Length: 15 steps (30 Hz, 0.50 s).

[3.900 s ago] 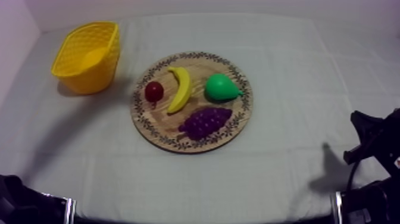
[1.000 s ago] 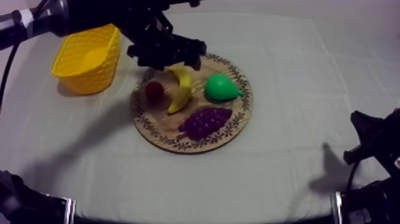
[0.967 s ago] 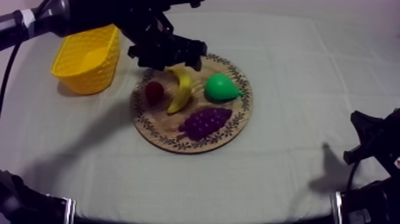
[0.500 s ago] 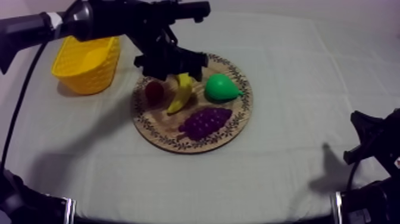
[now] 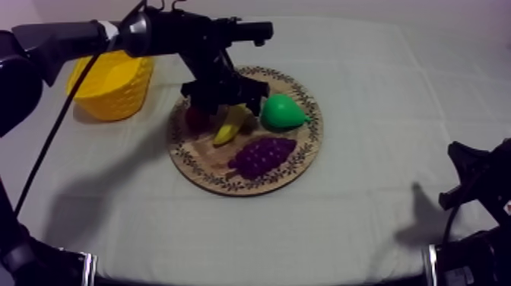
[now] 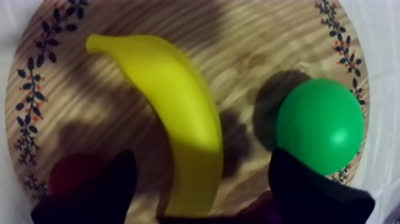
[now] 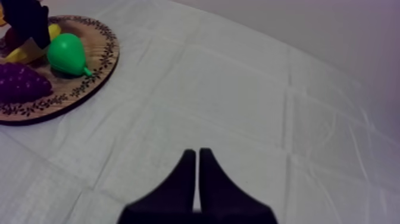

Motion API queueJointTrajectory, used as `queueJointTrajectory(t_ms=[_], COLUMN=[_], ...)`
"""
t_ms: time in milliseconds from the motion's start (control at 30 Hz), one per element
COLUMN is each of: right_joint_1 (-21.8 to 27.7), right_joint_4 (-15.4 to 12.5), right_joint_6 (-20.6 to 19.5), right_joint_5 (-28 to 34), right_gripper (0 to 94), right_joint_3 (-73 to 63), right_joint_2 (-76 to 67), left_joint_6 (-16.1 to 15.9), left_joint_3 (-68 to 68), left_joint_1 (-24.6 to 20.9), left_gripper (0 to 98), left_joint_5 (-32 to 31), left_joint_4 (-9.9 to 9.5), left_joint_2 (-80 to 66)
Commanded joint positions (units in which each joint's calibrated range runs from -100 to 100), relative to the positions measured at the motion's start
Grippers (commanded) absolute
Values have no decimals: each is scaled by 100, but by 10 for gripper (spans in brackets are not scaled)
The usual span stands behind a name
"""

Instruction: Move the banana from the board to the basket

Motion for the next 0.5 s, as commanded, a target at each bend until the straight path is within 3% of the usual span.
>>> queueJointTrajectory(t_ms=[0,467], right_joint_1=[-1,-1], right_joint_4=[-1,-1], right_joint_6=[-3,-2], right_joint_5=[-1,-1], right_gripper=[2,2], right_joint_3=[2,2], right_joint_2=[-3,-3], left_joint_6=[-4,-79], left_joint_3=[-60,-535], left_joint_1=[-15,-79], left_gripper=[805,743], left_joint_5=[63,432], left_joint_4=[24,108], left_joint_2=[73,520])
